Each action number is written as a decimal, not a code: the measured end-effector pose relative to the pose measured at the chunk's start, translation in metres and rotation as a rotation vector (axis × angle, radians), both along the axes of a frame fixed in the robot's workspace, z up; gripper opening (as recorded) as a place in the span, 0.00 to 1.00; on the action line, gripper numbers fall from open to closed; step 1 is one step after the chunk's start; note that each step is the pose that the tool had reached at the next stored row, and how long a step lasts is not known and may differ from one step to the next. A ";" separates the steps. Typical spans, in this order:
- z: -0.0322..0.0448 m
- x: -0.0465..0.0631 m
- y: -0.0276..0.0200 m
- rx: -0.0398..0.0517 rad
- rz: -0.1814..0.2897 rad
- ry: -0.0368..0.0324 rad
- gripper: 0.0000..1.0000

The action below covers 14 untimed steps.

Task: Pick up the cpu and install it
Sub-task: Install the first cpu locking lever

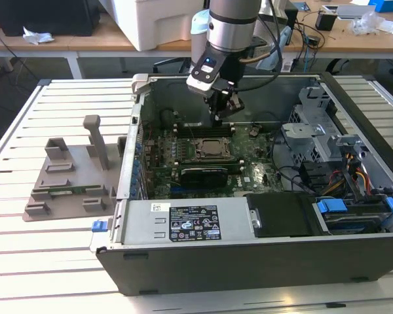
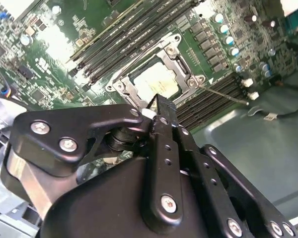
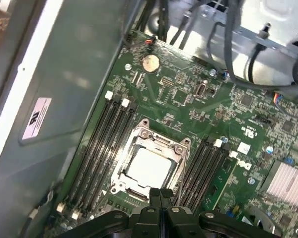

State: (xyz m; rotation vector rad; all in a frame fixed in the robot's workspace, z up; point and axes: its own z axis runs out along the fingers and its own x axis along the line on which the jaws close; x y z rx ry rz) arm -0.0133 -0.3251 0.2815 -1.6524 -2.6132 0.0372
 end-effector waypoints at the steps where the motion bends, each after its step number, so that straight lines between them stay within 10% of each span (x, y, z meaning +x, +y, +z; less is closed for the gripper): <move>1: 0.0000 0.000 0.0000 0.0000 0.022 0.0000 0.11; 14: 0.0000 0.000 0.0000 0.0000 0.213 0.0000 0.11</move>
